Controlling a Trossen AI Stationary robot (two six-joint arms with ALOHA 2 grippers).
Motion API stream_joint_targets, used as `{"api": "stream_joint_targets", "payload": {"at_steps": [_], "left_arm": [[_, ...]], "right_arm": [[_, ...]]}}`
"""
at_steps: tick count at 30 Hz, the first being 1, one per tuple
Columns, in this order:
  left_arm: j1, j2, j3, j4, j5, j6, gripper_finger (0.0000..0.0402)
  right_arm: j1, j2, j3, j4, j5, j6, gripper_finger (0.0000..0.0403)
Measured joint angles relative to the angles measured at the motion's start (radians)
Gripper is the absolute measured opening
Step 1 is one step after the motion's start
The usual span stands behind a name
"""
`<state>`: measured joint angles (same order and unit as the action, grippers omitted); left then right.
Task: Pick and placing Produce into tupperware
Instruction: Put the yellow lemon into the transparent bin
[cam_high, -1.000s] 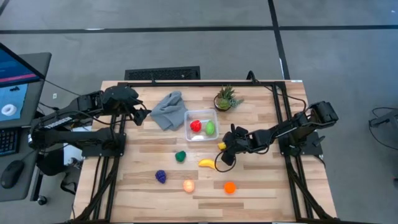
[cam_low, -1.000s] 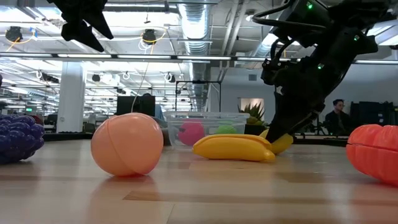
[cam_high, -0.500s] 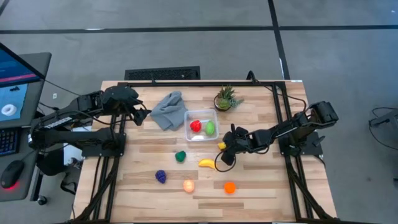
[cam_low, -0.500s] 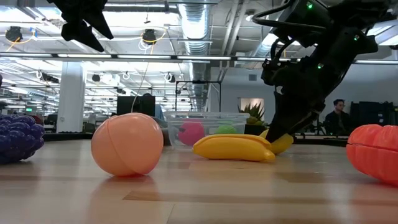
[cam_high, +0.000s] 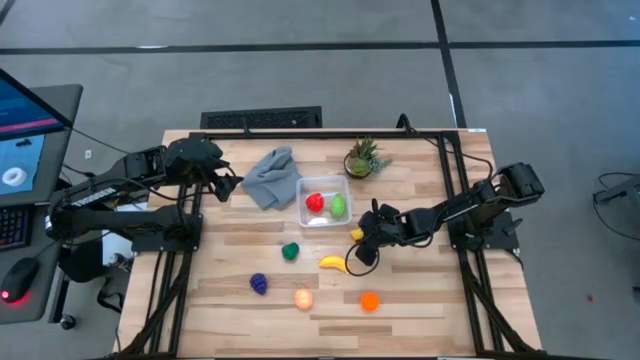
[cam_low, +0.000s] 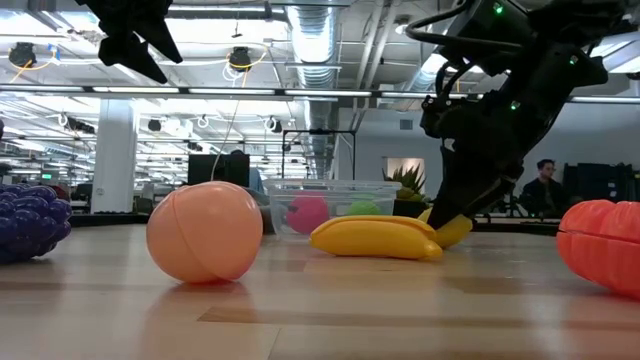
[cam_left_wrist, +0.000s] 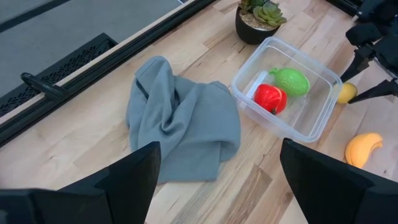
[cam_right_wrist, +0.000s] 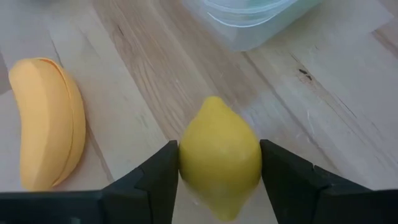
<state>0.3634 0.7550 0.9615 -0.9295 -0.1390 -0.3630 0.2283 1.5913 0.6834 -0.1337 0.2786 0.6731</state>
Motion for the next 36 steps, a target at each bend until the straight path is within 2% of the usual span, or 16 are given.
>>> {"api": "stream_joint_targets", "payload": {"at_steps": [12, 36], "left_arm": [[0.000, 0.000, 0.000, 0.000, 0.000, 0.000, 0.0317], [0.000, 0.000, 0.000, 0.000, 0.000, -0.008, 0.0317]], "right_arm": [[0.000, -0.003, 0.002, -0.001, -0.022, 0.000, 0.0223], [0.001, -0.001, 0.091, -0.052, -0.077, -0.027, 0.0228]]}}
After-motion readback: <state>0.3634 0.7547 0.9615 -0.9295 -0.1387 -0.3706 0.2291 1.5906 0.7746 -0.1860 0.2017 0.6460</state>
